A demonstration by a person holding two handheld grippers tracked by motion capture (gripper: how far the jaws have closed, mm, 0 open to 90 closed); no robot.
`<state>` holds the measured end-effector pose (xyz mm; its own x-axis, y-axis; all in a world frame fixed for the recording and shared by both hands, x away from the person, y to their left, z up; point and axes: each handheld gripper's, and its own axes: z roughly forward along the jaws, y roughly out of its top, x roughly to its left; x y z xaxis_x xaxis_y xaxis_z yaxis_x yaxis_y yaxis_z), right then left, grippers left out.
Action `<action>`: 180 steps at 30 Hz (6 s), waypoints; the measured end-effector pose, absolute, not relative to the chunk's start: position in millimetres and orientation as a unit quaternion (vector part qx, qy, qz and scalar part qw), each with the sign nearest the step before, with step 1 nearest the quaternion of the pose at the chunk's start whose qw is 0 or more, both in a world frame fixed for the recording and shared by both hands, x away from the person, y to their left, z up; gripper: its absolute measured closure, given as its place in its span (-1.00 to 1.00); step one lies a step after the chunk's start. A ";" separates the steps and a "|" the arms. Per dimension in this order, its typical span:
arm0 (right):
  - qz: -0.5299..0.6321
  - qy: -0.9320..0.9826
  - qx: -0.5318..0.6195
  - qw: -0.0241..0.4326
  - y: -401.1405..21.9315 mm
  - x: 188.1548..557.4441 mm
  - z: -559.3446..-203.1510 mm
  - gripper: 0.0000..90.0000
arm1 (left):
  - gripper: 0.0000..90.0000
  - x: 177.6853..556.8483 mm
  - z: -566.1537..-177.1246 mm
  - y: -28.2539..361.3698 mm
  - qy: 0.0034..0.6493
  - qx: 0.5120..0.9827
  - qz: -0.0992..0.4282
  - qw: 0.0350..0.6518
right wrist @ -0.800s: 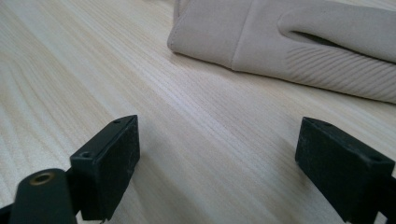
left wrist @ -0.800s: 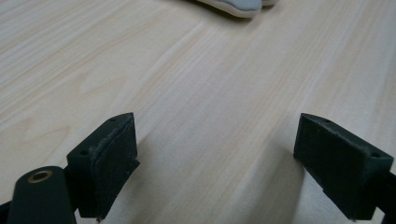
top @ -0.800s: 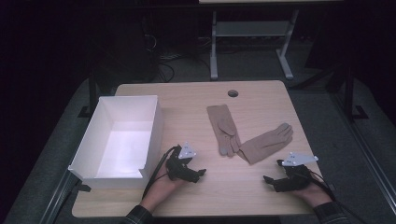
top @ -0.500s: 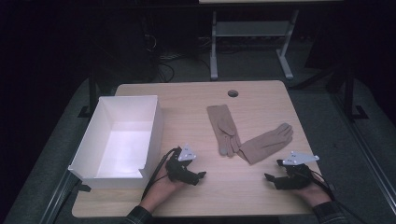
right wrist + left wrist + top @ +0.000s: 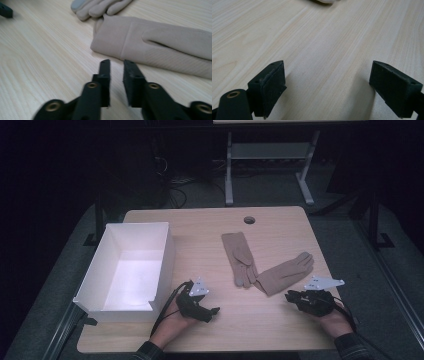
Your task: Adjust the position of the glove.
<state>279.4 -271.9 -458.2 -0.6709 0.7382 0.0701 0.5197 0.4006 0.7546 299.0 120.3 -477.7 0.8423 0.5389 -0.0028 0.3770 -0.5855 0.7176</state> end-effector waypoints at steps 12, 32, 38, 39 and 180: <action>0.395 0.828 0.374 0.136 -257.4 294.7 -454.9 1.00 | -0.72 299.0 -477.8 119.8 0.255 0.884 0.106 0.376; 0.384 0.840 0.364 0.119 -223.6 325.4 -460.5 1.00 | -0.73 299.8 -477.6 119.3 0.254 0.885 0.107 0.375; 0.363 0.849 0.370 0.109 -219.8 326.3 -467.8 1.00 | -0.73 300.0 -477.7 119.1 0.253 0.885 0.108 0.375; 0.363 0.849 0.370 0.109 -219.8 326.3 -467.8 1.00 | -0.73 300.0 -477.7 119.1 0.253 0.885 0.108 0.375; 0.348 0.799 0.455 0.183 -299.0 302.2 -482.5 -0.68 | 0.77 319.8 -448.7 99.2 0.259 0.876 0.075 0.400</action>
